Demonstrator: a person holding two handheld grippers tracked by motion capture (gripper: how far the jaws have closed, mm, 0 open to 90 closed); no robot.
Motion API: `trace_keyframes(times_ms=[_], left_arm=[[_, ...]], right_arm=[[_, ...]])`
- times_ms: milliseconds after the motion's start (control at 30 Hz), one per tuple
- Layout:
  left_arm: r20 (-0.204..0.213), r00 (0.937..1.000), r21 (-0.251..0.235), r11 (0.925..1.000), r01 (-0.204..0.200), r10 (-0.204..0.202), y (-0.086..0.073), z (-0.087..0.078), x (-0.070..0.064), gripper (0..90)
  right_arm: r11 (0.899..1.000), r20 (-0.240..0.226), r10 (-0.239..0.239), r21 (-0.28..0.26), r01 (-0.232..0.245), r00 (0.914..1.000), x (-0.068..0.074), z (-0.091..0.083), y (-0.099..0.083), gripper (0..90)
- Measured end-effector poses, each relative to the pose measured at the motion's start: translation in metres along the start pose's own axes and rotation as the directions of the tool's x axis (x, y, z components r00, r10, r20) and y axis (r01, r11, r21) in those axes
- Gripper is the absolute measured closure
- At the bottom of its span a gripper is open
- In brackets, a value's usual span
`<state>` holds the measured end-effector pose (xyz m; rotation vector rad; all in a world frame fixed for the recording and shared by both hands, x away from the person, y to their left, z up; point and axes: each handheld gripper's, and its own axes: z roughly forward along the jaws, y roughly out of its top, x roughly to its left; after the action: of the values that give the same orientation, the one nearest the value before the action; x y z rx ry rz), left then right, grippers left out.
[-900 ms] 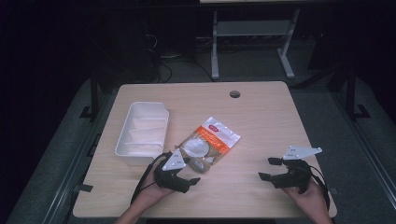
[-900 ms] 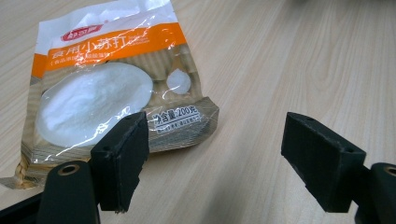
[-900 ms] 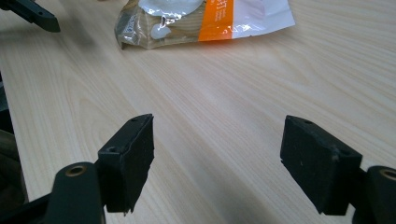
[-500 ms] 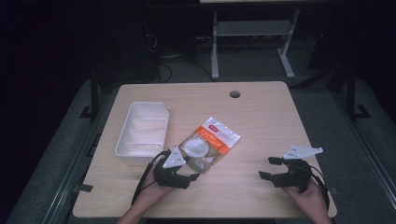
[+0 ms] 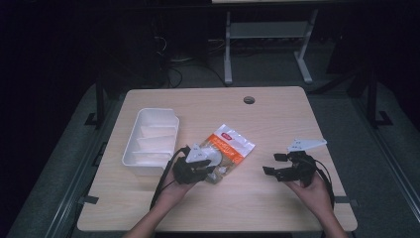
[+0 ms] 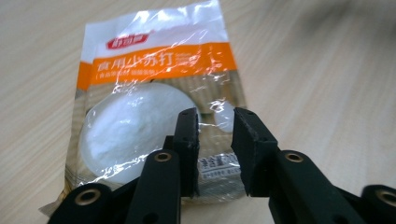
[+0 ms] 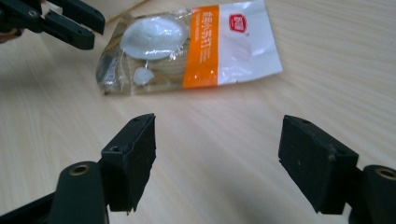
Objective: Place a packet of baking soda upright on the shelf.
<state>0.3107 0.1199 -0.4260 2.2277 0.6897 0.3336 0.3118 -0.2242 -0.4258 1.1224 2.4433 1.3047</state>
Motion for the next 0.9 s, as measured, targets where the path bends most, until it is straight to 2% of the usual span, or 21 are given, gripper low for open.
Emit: trace_keyframes(times_ms=[100, 200, 267, 333, 433, 533, 667, 733, 800, 900], left_arm=[[-0.032, 0.9993, 0.038, 0.9991, 0.021, -0.020, 0.000, 0.010, 0.006, 75.1], [-0.042, 0.9984, 0.046, 0.9982, 0.039, -0.038, -0.001, 0.013, 0.010, 75.8], [-0.047, 0.9976, 0.063, 0.9966, 0.053, -0.050, -0.002, 0.018, 0.013, 76.5], [-0.046, 0.9978, 0.092, 0.9944, 0.053, -0.049, -0.004, 0.022, 0.014, 76.4], [-0.051, 0.9976, 0.103, 0.9933, 0.053, -0.048, -0.005, 0.025, 0.014, 76.2], [-0.056, 0.9977, 0.136, 0.9897, 0.046, -0.039, -0.007, 0.033, 0.011, 76.2], [-0.059, 0.9977, 0.135, 0.9900, 0.041, -0.033, -0.007, 0.033, 0.011, 77.1], [-0.055, 0.9978, 0.133, 0.9900, 0.046, -0.039, -0.007, 0.033, 0.011, 77.2], [-0.057, 0.9978, 0.128, 0.9910, 0.039, -0.032, -0.008, 0.033, 0.011, 77.7], [-0.060, 0.9979, 0.126, 0.9914, 0.034, -0.027, -0.009, 0.033, 0.011, 77.7]], right_arm=[[1.000, -0.004, 0.014, 0.010, -0.014, 0.9999, -0.006, 0.010, 0.012, 26.7], [1.000, -0.002, 0.017, 0.015, -0.017, 0.9998, -0.009, 0.016, 0.021, 26.4], [0.999, -0.005, 0.032, 0.028, -0.032, 0.9995, -0.014, 0.024, 0.034, 25.4], [0.998, -0.008, 0.046, 0.035, -0.046, 0.9989, -0.017, 0.030, 0.043, 25.0], [0.997, 0.002, 0.055, 0.047, -0.055, 0.9985, -0.023, 0.037, 0.056, 23.9], [0.996, 0.008, 0.066, 0.055, -0.066, 0.9978, -0.029, 0.045, 0.065, 23.8], [0.993, 0.001, 0.092, 0.072, -0.092, 0.9957, -0.035, 0.059, 0.071, 23.8], [0.993, 0.004, 0.090, 0.079, -0.090, 0.9959, -0.036, 0.063, 0.071, 23.9], [0.988, -0.006, 0.116, 0.106, -0.115, 0.9932, -0.040, 0.076, 0.067, 24.0], [0.985, -0.005, 0.123, 0.120, -0.121, 0.9924, -0.044, 0.082, 0.065, 24.2]])
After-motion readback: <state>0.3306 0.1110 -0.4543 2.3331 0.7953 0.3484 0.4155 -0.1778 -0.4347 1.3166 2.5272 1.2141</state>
